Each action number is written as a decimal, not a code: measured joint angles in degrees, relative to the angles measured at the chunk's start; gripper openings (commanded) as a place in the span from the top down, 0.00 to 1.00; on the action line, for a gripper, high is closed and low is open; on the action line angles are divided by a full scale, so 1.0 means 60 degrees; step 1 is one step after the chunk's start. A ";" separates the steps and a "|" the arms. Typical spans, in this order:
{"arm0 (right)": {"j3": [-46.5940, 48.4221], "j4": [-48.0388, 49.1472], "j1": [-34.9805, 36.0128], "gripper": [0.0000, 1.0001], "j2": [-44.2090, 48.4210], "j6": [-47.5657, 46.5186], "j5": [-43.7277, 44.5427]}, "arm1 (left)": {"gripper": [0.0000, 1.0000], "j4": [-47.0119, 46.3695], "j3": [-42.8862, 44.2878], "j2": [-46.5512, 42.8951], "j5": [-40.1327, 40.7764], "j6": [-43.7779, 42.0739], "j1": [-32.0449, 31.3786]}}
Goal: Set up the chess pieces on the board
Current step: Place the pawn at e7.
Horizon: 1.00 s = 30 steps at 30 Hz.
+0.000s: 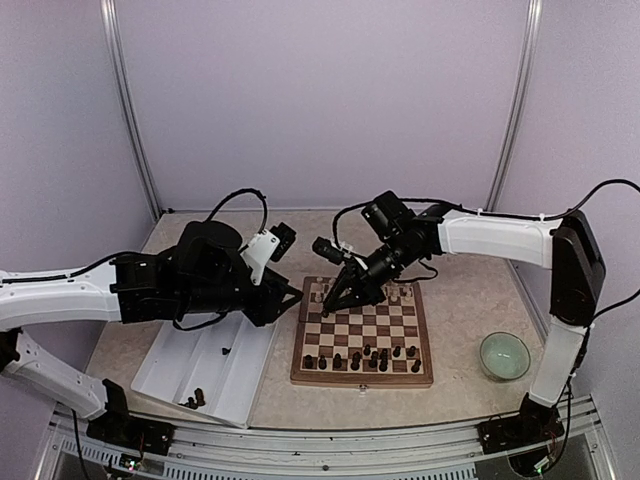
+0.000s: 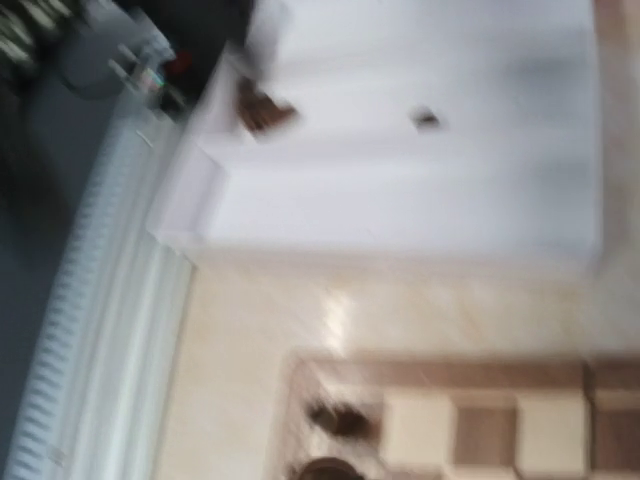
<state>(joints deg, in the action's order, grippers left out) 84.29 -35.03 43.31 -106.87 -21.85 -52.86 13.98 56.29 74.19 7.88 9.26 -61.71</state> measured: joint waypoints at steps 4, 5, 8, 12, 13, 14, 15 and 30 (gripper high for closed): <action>-0.1016 0.0149 0.0015 0.93 0.0703 -0.0703 0.1388 | 0.55 -0.0058 -0.0208 -0.0914 0.0448 -0.0284 0.0769; -0.1180 0.0182 0.0015 0.93 0.0787 -0.0834 0.1647 | 0.55 -0.0189 -0.0397 -0.1144 0.0510 -0.0339 0.1053; -0.1639 0.0222 0.0015 0.92 0.0936 -0.1213 0.2379 | 0.55 -0.0535 -0.1140 -0.1676 0.0557 -0.0415 0.1789; -0.1865 0.0178 0.0015 0.92 0.0936 -0.1574 0.2958 | 0.55 -0.0772 -0.2018 -0.1931 0.0514 -0.0546 0.2313; -0.1861 0.0186 0.0022 0.92 0.0936 -0.1643 0.3049 | 0.55 -0.0776 -0.2135 -0.1949 0.0514 -0.0568 0.2379; -0.1861 0.0182 0.0033 0.92 0.0936 -0.1698 0.3129 | 0.55 -0.0776 -0.2182 -0.1956 0.0514 -0.0590 0.2419; -0.1854 0.0178 0.0062 0.92 0.0918 -0.1741 0.3220 | 0.55 -0.0776 -0.2189 -0.1956 0.0517 -0.0597 0.2452; -0.1541 -0.0696 0.0641 0.92 0.0208 -0.2623 0.4324 | 0.54 -0.0903 -0.2186 -0.1963 0.0747 -0.0623 0.2470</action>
<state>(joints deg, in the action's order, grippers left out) 75.05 -39.20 47.16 -105.62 -37.58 -26.92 8.56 43.18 62.41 12.36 5.52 -46.89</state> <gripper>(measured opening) 0.079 0.454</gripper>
